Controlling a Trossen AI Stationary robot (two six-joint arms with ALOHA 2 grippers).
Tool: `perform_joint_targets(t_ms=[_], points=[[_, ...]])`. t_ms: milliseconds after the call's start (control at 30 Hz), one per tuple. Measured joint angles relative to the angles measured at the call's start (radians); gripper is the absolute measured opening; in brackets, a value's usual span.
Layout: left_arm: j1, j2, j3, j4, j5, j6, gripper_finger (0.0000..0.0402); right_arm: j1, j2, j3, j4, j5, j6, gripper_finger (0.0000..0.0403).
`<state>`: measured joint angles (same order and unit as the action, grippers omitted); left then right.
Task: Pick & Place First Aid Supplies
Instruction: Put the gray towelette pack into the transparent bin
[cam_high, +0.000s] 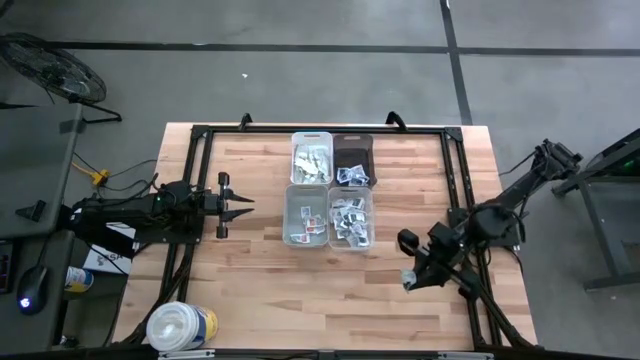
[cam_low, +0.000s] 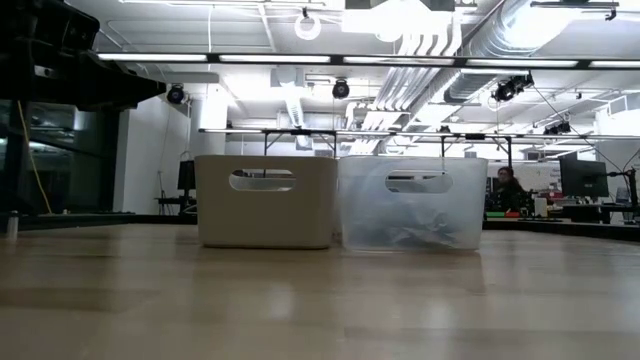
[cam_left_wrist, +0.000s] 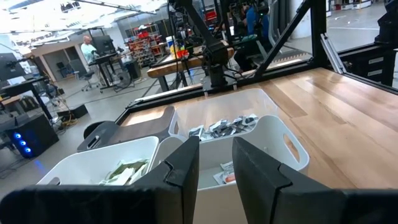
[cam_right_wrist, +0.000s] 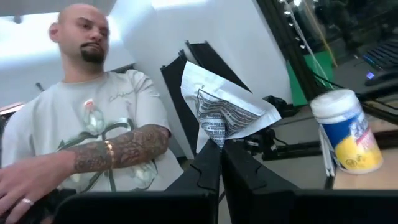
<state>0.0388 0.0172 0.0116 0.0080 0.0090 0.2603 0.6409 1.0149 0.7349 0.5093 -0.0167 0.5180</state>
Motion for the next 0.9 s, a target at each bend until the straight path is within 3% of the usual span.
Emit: perform_joint_targets(t_ms=[167, 400, 700, 900], points=[[0.0, 0.0, 0.0, 0.0, 0.0, 0.0, 0.0096, -0.031, 0.0, 0.001, -0.188, 0.096, 0.157, 0.0], [0.0, 0.0, 0.0, 0.0, 0.0, 0.0, 0.0096, -0.203, 0.016, 0.001, -0.527, 0.182, 0.397, 0.0], [0.0, 0.0, 0.0, 0.0, 0.0, 0.0, 0.0096, -0.41, 0.14, 0.03, -0.56, 0.089, 0.3, 0.0], [0.0, 0.0, 0.0, 0.0, 0.0, 0.0, 0.0096, -0.513, 0.239, 0.128, -0.755, 0.01, 0.157, 0.0]])
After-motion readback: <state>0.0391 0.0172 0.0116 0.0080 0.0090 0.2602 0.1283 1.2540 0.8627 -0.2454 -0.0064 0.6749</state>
